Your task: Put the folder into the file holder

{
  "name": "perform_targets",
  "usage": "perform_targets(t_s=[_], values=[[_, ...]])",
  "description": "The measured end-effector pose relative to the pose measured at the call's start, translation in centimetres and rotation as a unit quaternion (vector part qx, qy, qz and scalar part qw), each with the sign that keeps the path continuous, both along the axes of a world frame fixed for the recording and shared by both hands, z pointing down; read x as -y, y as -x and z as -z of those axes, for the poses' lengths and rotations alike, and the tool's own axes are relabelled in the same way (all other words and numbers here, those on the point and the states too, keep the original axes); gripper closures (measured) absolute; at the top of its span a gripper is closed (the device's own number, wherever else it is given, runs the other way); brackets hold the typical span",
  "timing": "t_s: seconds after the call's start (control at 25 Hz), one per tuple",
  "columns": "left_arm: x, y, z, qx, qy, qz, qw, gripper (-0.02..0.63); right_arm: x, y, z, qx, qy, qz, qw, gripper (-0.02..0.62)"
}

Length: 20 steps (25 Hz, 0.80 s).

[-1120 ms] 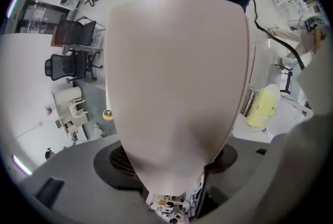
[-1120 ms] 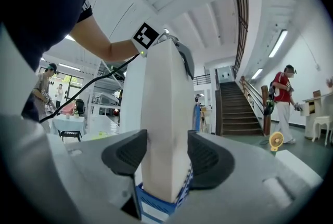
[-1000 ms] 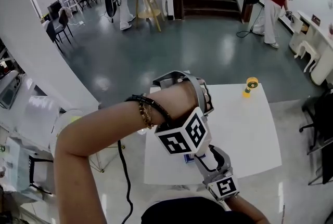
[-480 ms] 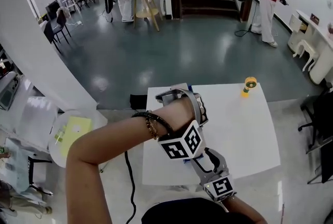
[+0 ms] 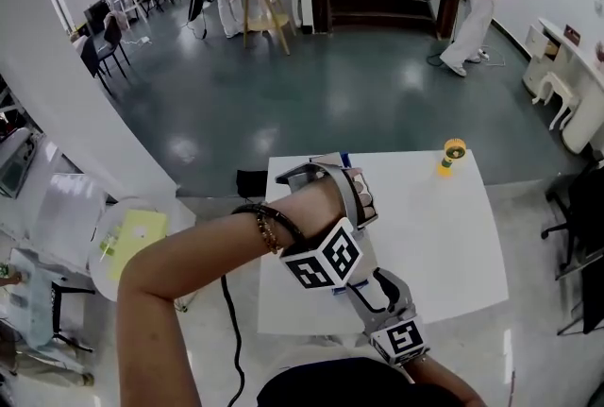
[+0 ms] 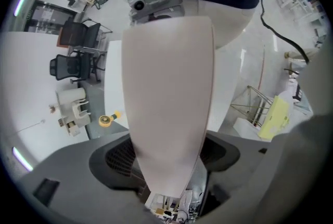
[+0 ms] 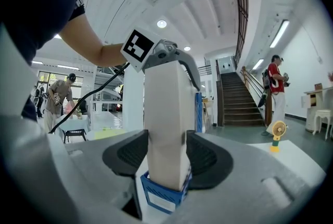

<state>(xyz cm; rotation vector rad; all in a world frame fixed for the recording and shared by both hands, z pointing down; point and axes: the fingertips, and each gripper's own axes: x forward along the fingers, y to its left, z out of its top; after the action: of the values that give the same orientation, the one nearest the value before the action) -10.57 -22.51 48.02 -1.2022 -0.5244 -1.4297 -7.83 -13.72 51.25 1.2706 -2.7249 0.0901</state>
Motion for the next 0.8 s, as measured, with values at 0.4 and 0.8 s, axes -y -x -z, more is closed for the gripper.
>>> perform_targets(t_s=[0.4,0.8], values=[[-2.9,-1.8,9.7,-0.275,0.103,0.09,0.9516,0.187,-0.7,0.0,3.6,0.044,-0.007,0.015,0.999,0.367],[-8.6,4.1,13.1,-0.657,0.251,0.265,0.6594,0.192,-1.9,-4.9,10.1,0.12,-0.025,-0.016,0.992,0.367]])
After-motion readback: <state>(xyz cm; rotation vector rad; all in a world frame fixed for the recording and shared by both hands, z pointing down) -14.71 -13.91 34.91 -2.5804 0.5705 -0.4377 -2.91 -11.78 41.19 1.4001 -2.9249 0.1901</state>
